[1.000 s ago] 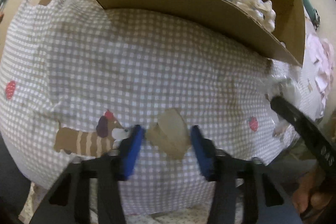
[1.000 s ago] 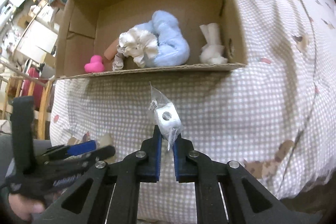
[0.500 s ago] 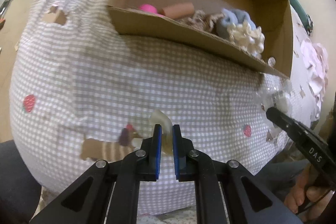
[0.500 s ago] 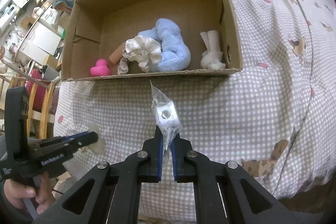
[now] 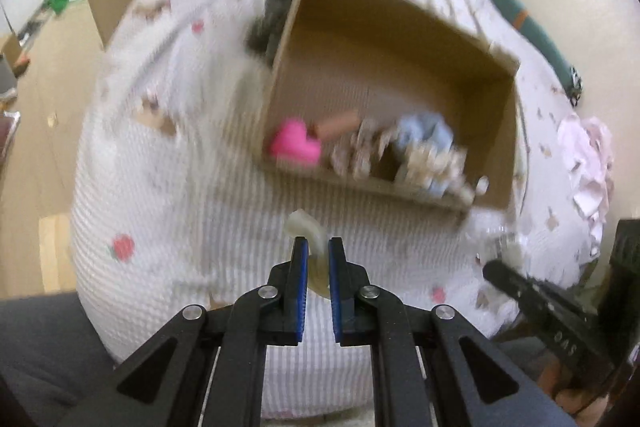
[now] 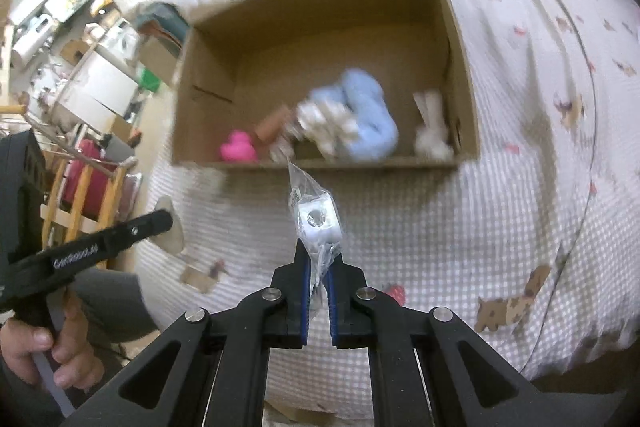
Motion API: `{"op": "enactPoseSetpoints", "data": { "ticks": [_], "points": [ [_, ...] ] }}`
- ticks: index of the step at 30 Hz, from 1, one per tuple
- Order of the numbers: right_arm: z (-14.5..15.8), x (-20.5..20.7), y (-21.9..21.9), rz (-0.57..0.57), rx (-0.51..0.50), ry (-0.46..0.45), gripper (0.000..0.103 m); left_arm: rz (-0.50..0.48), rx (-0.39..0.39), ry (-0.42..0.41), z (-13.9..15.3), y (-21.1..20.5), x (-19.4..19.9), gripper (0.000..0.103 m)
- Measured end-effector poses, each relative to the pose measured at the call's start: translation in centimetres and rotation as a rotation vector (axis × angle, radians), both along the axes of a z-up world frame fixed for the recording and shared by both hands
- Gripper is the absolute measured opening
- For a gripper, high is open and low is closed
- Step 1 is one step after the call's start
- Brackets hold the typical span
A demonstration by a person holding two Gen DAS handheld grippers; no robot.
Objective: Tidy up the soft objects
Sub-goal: 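Lower the plastic piece and bag into the box and open both tools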
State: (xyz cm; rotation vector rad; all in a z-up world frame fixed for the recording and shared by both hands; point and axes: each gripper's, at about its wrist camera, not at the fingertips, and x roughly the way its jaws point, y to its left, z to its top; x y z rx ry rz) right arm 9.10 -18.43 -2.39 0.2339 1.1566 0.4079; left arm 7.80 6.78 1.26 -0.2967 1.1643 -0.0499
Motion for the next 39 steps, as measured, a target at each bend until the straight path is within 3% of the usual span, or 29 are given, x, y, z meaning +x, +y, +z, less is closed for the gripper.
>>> {"op": "enactPoseSetpoints", "data": {
  "ticks": [4, 9, 20, 28, 32, 39],
  "points": [
    [2.7, 0.7, -1.0, -0.020, 0.003, -0.101, 0.009, -0.034, 0.031, -0.073, 2.6, -1.6, 2.2, 0.009],
    [4.7, 2.8, -2.8, -0.072, 0.030, -0.165, 0.009, -0.077, 0.093, -0.145, 4.8, -3.5, 5.3, 0.009],
    [5.4, 7.6, -5.0, -0.188, 0.052, -0.255, 0.009, -0.077, 0.128, -0.208, 4.7, -4.1, 10.4, 0.009],
    [2.4, 9.7, -4.2, -0.191, -0.005, -0.177, 0.009, -0.113, 0.199, -0.242, 0.5, -4.8, 11.7, 0.010],
    [0.8, 10.2, -3.2, -0.168, -0.029, -0.119, 0.009, -0.093, 0.158, -0.193, -1.5, -4.3, 12.4, 0.010],
    [-1.4, 11.0, -1.9, -0.139, -0.059, -0.027, 0.009, -0.110, 0.144, -0.192, -2.6, -4.9, 12.7, 0.013]
  ]
}}
